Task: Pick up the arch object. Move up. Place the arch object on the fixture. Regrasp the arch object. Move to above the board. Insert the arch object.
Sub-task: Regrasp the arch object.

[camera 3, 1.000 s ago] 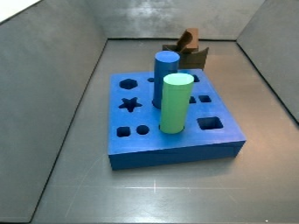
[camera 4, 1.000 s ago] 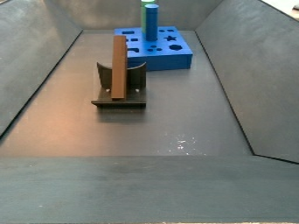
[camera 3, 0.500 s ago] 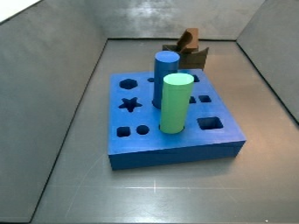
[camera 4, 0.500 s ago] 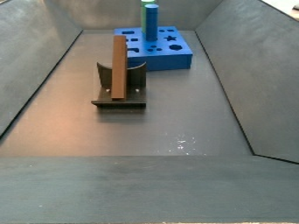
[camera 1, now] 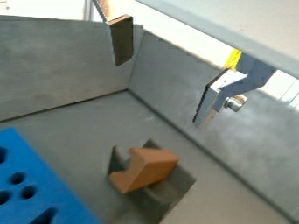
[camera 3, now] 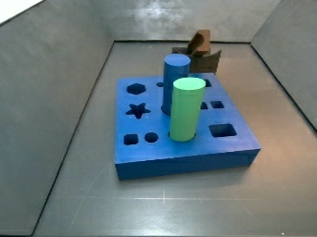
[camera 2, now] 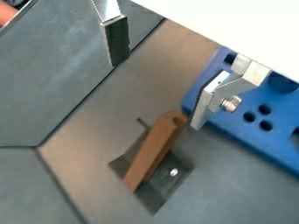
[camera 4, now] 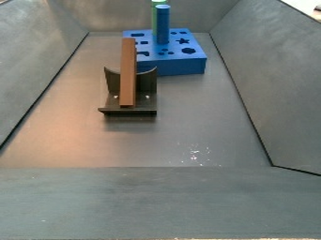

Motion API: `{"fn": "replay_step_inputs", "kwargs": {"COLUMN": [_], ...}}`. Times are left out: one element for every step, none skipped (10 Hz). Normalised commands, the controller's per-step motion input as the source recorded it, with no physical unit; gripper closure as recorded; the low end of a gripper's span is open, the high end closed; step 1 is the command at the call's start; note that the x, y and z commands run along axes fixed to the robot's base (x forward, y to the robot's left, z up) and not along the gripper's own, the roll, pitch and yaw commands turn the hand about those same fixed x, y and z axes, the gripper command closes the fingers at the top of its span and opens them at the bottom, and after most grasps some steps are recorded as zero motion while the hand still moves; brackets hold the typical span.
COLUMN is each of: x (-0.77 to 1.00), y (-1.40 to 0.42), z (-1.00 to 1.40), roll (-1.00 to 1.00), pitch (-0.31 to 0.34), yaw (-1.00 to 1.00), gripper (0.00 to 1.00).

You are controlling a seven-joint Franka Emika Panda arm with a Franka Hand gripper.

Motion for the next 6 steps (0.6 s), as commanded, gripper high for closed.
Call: {"fn": "replay_step_inputs", "kwargs": {"x": [0.11, 0.12, 0.14, 0.16, 0.17, 0.2], "y": [-0.04, -0.05, -0.05, -0.06, -0.06, -0.06], "z": [-0.01, -0.01, -0.01, -0.01, -0.02, -0.01], "roll": [1.0, 1.0, 1.0, 1.0, 1.0, 0.97], "pitch": [0.13, 0.165, 0.191, 0.226, 0.253, 0.271], "yaw": [0.05, 0.07, 0.08, 0.12, 0.16, 0.2], "gripper": [0.0, 0.0, 0.0, 0.0, 0.0, 0.0]}}
